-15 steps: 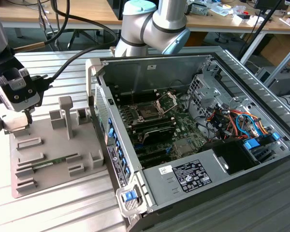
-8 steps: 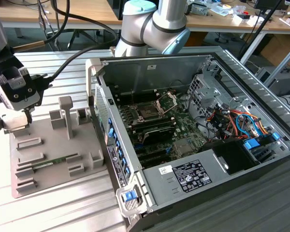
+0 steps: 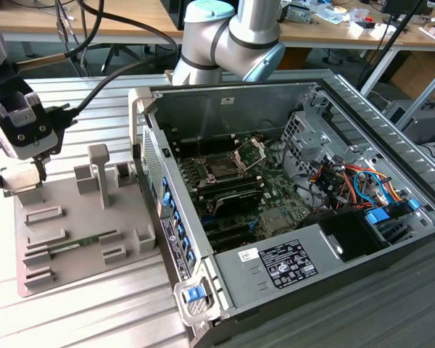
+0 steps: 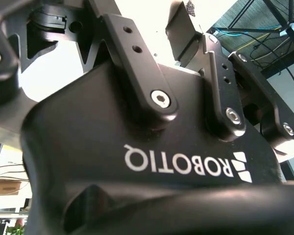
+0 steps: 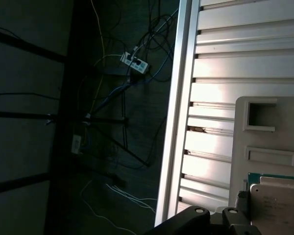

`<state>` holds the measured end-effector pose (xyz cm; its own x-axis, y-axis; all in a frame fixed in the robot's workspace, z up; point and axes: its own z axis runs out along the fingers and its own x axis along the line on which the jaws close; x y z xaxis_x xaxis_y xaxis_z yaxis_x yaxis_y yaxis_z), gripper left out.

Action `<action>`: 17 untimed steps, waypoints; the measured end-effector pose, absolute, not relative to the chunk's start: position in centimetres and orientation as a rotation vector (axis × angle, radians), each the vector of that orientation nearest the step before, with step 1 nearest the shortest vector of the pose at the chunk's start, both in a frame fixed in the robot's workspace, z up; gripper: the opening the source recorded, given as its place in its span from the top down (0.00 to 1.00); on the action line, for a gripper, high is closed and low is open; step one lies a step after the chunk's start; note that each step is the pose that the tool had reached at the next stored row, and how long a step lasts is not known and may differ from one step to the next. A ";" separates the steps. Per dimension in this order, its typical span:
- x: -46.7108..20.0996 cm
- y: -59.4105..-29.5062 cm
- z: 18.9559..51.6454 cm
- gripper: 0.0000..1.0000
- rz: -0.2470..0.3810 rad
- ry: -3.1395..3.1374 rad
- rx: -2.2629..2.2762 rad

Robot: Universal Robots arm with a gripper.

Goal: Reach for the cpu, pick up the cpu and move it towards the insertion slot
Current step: 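Pick up the cpu and move it towards the insertion slot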

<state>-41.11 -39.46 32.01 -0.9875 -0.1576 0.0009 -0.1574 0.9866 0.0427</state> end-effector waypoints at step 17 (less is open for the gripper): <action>-41.1 -39.5 32.4 0.45 -0.067 -3.127 0.248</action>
